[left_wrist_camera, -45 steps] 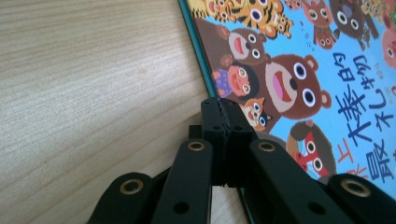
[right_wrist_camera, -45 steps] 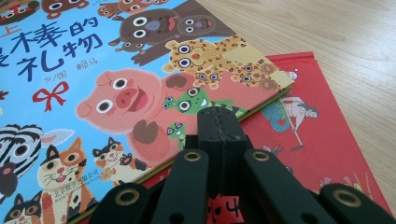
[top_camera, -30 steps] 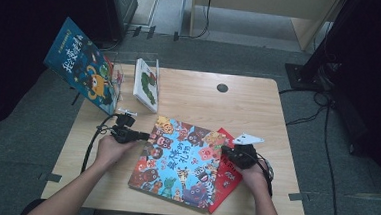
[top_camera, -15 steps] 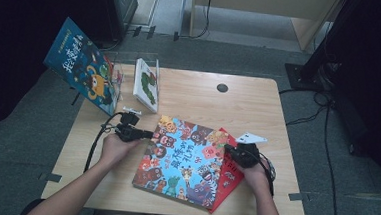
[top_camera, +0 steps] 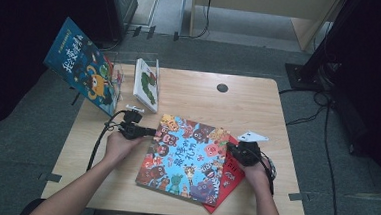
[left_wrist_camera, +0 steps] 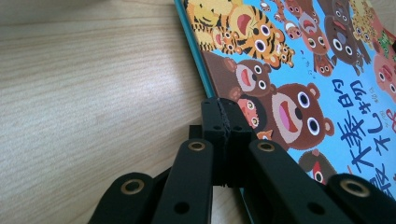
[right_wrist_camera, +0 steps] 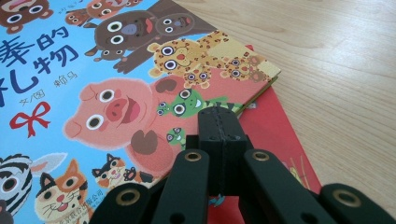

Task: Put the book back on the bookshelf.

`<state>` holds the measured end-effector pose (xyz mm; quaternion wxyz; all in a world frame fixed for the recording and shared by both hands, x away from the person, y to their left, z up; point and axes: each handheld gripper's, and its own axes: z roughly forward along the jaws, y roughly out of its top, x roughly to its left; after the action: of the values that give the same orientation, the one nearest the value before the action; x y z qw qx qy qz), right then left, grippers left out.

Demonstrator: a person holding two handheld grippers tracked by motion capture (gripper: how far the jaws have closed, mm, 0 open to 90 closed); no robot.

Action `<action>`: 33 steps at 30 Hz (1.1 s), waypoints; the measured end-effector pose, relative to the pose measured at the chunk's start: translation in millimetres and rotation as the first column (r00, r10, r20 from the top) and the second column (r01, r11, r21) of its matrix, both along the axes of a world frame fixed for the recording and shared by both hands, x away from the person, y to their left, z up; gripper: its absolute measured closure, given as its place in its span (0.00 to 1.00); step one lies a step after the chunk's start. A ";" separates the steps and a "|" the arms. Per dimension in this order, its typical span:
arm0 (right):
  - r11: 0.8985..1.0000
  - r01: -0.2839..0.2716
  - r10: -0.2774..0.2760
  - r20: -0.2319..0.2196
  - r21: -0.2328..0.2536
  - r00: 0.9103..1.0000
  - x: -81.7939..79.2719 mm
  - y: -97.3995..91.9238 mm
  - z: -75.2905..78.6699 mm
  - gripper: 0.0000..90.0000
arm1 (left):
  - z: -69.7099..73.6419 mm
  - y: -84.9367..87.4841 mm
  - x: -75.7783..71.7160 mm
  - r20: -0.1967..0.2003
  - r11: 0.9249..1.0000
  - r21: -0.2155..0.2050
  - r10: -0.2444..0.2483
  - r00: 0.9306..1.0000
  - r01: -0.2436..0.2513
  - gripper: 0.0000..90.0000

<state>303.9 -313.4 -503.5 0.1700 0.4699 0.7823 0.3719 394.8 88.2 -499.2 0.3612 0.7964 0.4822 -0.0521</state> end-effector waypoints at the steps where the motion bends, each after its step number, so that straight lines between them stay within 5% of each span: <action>1: 1.000 0.003 -0.003 -0.001 0.001 1.000 0.4 -0.5 -0.1 1.00 | -0.1 -0.5 0.8 0.001 1.000 0.001 -0.002 1.000 0.002 1.00; 21: 0.998 0.067 -0.068 0.018 0.002 0.998 3.7 -0.8 -4.2 1.00 | -1.1 -6.0 14.4 0.008 1.000 0.001 0.005 1.000 -0.005 0.99; 26: 0.998 0.054 -0.054 0.022 0.020 0.998 1.5 -4.8 -6.7 1.00 | -3.3 -6.7 16.5 -0.002 0.999 0.032 -0.007 1.000 0.007 0.94; 33: 1.000 0.011 -0.011 0.015 0.001 1.000 -4.7 -5.8 -5.1 1.00 | 0.0 -3.4 11.6 -0.002 1.000 0.021 -0.014 1.000 0.014 0.97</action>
<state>299.3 -319.1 -508.6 0.1775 0.4714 0.7783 0.3749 406.5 84.8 -499.2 0.3518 0.8036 0.4774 -0.0503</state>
